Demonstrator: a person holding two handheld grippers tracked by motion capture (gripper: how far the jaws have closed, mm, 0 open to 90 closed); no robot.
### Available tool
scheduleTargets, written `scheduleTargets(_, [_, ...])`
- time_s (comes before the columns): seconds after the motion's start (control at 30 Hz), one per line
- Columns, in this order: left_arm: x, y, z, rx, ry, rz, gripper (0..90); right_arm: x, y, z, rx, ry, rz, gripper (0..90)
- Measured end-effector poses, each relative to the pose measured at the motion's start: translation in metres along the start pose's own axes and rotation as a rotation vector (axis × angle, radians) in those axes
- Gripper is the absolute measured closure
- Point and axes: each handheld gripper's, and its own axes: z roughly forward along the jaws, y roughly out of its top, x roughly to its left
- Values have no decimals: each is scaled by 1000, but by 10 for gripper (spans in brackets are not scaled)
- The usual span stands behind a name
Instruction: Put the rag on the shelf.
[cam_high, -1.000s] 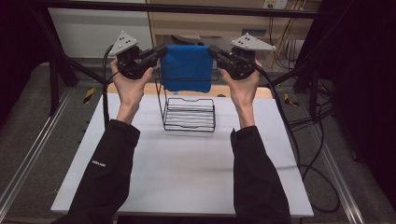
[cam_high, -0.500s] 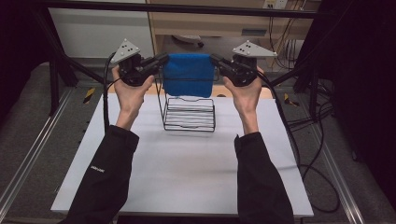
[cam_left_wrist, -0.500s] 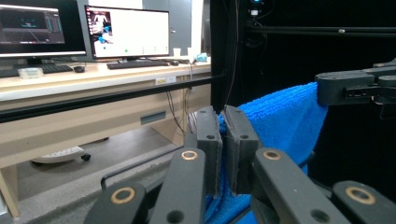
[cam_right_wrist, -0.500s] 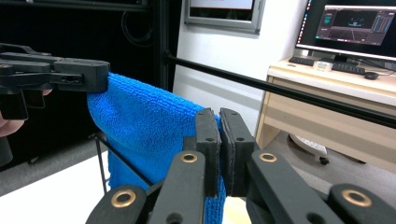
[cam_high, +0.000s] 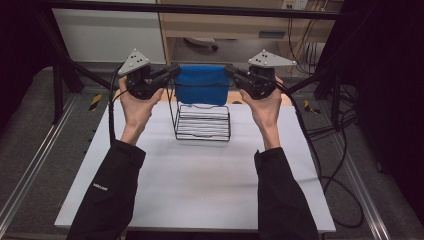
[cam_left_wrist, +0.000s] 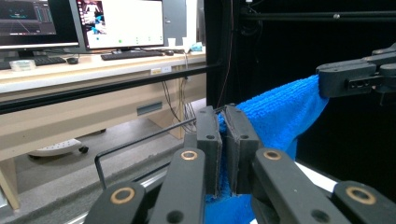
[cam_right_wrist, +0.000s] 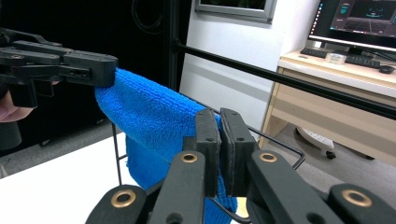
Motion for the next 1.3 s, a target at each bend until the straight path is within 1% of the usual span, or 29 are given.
scheduleTargets(0.07, [-1,-2,-1,8,-2,2,851,1,-1,-1,3,5,-3,871])
scheduleTargets(0.13, [-1,-4,-2,12,-6,-7,850,3,-1,-2,8,11,-10,872])
scheduleTargets(0.23, [-1,-6,-4,34,-12,-21,848,5,-3,-3,19,20,-13,871])
scheduleTargets(0.3, [-2,-7,-5,40,-17,-22,847,7,-5,-4,28,28,-11,871])
scheduleTargets(0.6, [-5,-17,-8,87,-25,-25,840,10,-17,-7,62,56,1,870])
scheduleTargets(0.67, [-5,-19,-9,105,-26,-18,837,11,-19,-7,68,63,6,870])
scheduleTargets(0.8, [-6,-24,-10,119,-34,-13,828,12,-25,-7,81,72,12,869])
scheduleTargets(0.9, [-7,-28,-10,129,-38,-18,823,12,-29,-6,93,79,21,869])
scheduleTargets(1.0, [-6,-31,-10,139,-40,-21,819,12,-32,-6,102,86,18,868])
scheduleTargets(1.1, [-7,-32,-11,149,-43,-23,812,12,-35,-5,112,91,21,868])
scheduleTargets(1.17, [-8,-31,-12,146,-46,-34,802,11,-38,-5,114,96,19,868])
scheduleTargets(1.3, [-7,-23,-18,137,-53,-50,759,11,-42,-4,126,101,19,868])
